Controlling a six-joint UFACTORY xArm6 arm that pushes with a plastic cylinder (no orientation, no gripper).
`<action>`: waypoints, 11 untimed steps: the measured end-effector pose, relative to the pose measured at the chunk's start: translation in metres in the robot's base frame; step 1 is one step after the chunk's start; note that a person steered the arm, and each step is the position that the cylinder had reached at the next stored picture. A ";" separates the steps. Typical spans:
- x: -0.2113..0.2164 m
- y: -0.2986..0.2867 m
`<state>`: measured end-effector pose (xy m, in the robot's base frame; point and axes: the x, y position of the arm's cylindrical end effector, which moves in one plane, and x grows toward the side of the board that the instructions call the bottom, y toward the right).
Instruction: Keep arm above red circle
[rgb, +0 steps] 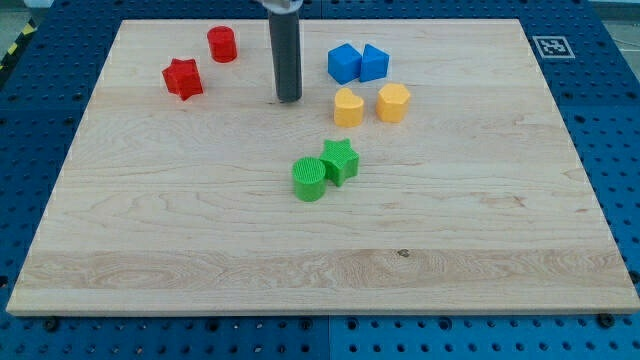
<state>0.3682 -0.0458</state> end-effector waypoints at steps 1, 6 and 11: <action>0.026 0.017; 0.009 0.010; -0.162 -0.110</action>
